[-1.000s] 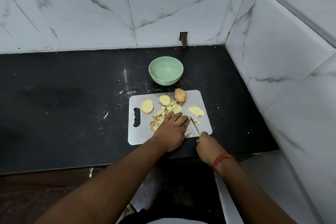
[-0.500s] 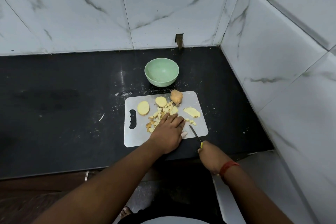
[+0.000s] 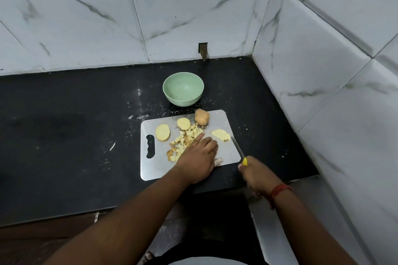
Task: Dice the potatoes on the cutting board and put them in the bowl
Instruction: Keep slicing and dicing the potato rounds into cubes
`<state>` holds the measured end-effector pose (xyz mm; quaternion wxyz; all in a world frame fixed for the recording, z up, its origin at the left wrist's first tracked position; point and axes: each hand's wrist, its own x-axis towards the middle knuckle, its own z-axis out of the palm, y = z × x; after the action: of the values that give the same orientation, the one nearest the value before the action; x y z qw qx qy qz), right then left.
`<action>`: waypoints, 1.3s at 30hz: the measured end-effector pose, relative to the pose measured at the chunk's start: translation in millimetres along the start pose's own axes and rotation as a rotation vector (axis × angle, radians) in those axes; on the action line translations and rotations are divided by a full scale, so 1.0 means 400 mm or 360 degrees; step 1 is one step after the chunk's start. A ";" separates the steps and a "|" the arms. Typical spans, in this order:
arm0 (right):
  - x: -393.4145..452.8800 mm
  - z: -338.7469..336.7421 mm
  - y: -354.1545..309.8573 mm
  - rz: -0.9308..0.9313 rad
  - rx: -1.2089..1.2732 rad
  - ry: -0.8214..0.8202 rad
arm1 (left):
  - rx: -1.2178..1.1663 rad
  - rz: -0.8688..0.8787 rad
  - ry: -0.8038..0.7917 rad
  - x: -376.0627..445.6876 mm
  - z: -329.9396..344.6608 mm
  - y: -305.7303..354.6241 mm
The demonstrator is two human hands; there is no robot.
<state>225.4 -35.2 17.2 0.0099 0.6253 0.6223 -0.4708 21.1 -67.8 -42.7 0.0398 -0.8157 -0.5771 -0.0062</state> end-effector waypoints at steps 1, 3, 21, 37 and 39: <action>0.002 0.000 -0.003 -0.0023 -0.0087 0.0002 | 0.0013 -0.0025 0.0007 -0.006 0.005 -0.012; 0.002 0.001 -0.014 -0.0072 -0.0300 0.0015 | 0.0011 -0.0059 -0.0002 -0.012 0.007 -0.027; 0.065 0.009 -0.061 -0.0027 -0.0529 0.0122 | 0.0037 -0.0046 -0.0142 0.051 -0.008 -0.023; 0.053 0.029 -0.045 -0.0060 -0.0592 0.0177 | 0.0094 0.0010 0.0123 -0.002 0.020 -0.013; 0.046 0.040 -0.037 -0.0063 -0.0598 0.0164 | 0.0044 -0.0079 0.0119 -0.010 0.029 -0.006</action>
<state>200.4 -27.2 5.5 0.0854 0.6234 0.7111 -0.3138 17.2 -70.0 -54.4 0.0724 -0.7997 -0.5953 -0.0299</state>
